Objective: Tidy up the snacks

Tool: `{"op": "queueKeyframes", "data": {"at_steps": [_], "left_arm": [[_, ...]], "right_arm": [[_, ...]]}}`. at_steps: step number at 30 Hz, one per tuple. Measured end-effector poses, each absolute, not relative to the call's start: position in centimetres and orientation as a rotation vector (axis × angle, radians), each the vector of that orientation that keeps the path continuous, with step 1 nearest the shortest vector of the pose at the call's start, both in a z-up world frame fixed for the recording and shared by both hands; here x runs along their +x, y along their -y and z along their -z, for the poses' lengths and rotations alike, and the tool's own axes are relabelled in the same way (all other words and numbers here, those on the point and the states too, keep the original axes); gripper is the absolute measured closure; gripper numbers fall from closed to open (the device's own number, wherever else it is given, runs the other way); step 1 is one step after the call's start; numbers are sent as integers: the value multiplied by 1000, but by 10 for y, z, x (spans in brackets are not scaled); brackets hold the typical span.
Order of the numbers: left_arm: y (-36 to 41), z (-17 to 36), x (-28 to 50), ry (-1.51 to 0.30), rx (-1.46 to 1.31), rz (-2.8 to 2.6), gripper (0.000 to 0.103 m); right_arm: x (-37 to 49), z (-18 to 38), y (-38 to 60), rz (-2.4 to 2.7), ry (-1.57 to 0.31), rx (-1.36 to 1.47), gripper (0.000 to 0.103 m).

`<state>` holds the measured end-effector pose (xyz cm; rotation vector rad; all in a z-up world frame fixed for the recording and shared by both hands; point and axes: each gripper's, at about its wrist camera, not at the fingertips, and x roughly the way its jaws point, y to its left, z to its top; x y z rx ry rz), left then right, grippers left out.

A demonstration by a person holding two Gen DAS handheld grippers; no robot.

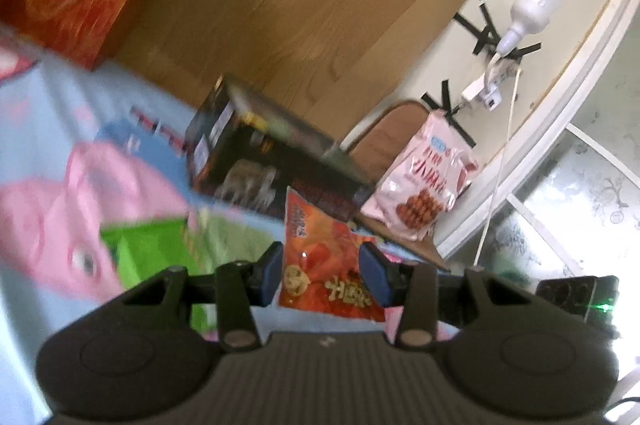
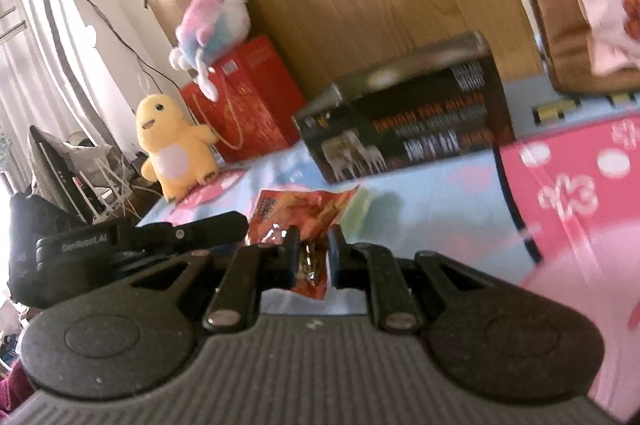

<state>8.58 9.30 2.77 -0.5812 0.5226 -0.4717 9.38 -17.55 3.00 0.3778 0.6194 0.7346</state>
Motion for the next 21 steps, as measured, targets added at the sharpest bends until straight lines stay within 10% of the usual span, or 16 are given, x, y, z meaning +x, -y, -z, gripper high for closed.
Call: {"op": "queueKeyframes", "data": {"at_steps": [9, 11, 14, 21], "left_arm": [[-66, -86, 183, -434, -454, 486, 52], [-55, -84, 210, -459, -423, 460, 32], [-47, -76, 223, -500, -372, 386, 35], [-100, -64, 146, -427, -462, 434, 32]], "right_arm": [[163, -74, 166, -666, -464, 294, 86], [189, -78, 163, -618, -449, 290, 82], [216, -73, 159, -516, -452, 224, 64], [168, -52, 193, -598, -465, 343, 64]]}}
